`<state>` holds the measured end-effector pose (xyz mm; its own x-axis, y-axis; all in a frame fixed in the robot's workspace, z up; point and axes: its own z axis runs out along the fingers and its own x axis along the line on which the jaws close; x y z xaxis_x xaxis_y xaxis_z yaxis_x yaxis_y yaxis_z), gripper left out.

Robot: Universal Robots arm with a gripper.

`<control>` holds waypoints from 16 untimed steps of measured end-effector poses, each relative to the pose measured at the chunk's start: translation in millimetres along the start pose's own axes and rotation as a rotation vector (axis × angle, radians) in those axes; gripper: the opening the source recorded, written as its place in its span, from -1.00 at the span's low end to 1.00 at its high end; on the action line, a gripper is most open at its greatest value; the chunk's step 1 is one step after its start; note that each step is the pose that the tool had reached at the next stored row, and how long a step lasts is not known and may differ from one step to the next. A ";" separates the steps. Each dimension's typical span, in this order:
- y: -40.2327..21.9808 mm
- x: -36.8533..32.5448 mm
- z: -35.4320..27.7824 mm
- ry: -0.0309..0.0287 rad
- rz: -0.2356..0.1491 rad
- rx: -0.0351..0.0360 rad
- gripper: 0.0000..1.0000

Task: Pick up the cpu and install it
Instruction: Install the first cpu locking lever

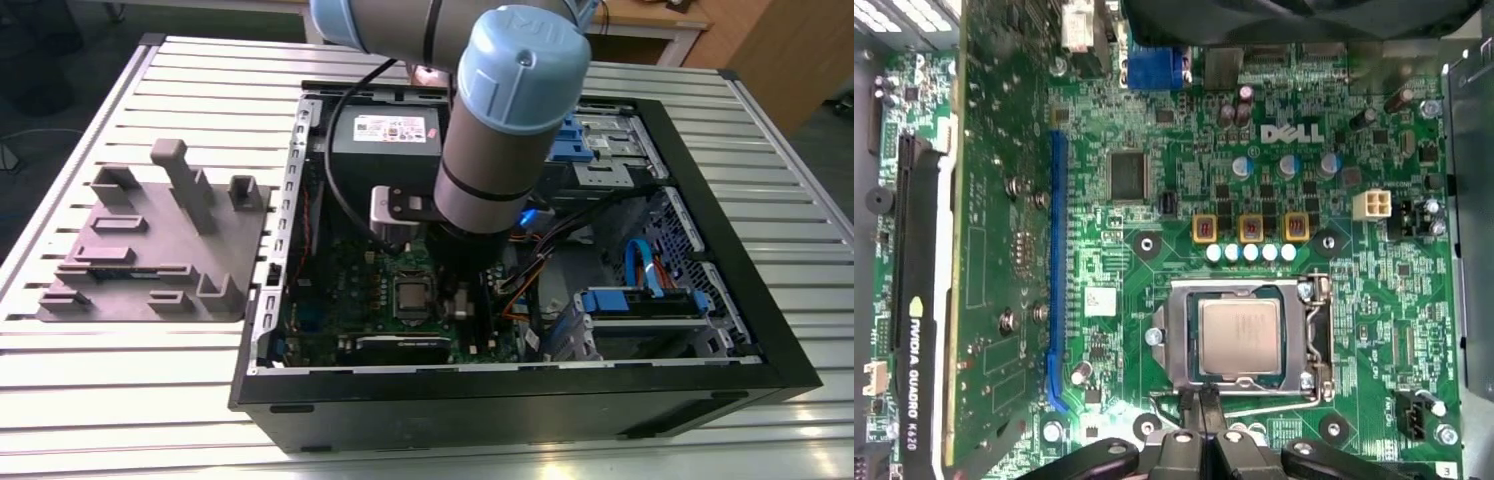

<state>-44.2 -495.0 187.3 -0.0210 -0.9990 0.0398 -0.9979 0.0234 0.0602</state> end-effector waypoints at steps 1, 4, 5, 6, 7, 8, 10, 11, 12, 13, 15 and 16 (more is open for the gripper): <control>-0.2 0.0 0.4 -0.0001 0.000 -0.0001 -0.80; -0.1 0.1 0.9 0.0000 0.000 -0.0006 -0.80; -0.1 0.1 0.9 0.0000 0.000 -0.0006 -0.80; -0.1 0.1 1.0 0.0000 0.000 -0.0006 -0.80; 0.0 0.1 1.1 -0.0001 0.000 -0.0004 -0.80; 0.5 0.1 1.1 -0.0003 0.000 -0.0002 -0.80; 2.7 0.2 1.1 -0.0003 0.000 0.0004 -0.80; 4.6 0.4 1.1 -0.0003 0.000 0.0012 -0.80; 6.5 0.6 1.3 -0.0003 0.000 0.0024 -0.80; 8.1 0.7 1.2 -0.0003 0.000 0.0028 -0.80; 8.7 0.8 0.5 -0.0009 0.000 0.0033 -0.80; 8.7 0.8 0.2 -0.0010 0.000 0.0034 -0.80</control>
<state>-52.9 -495.6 187.6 -0.0211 -0.9990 0.0389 -0.9981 0.0233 0.0568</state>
